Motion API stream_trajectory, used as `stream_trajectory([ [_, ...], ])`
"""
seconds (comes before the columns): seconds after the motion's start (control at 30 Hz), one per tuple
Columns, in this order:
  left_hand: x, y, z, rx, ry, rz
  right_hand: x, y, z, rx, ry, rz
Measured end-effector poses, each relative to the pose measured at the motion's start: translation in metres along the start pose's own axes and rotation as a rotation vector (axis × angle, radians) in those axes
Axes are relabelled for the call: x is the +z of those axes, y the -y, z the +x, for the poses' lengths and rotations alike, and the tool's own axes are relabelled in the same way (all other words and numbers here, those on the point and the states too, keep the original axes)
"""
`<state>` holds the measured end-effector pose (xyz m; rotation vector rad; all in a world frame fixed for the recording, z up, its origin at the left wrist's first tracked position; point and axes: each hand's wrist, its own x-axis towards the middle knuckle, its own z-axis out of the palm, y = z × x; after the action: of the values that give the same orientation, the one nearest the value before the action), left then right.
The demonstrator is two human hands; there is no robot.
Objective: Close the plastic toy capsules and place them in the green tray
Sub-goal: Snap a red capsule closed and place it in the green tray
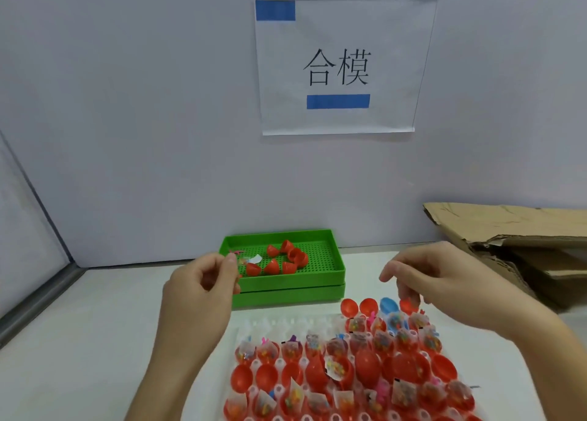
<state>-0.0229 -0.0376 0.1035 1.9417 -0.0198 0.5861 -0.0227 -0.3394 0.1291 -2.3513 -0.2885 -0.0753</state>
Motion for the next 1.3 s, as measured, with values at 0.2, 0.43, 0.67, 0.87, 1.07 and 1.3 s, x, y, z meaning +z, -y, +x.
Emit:
stream_trajectory([
  [0.2,0.016,-0.002,-0.005,0.061,0.235,0.041,0.011,-0.006,0.006,0.019,0.04,-0.068],
  [0.43,0.028,-0.004,-0.016,0.087,0.491,0.154,0.033,-0.015,0.007,0.09,0.032,-0.178],
  [0.67,0.044,-0.011,-0.028,0.143,0.607,0.198,0.056,-0.017,0.052,0.052,0.049,-0.359],
  [0.87,0.046,-0.016,-0.03,0.167,0.621,0.178,0.076,-0.024,0.077,0.064,0.184,-0.504],
  [1.07,0.046,-0.016,-0.03,0.171,0.622,0.162,0.078,-0.022,0.079,0.007,0.208,-0.5],
  [1.3,0.047,-0.015,-0.029,0.177,0.606,0.161,0.075,-0.018,0.078,-0.032,0.18,-0.48],
])
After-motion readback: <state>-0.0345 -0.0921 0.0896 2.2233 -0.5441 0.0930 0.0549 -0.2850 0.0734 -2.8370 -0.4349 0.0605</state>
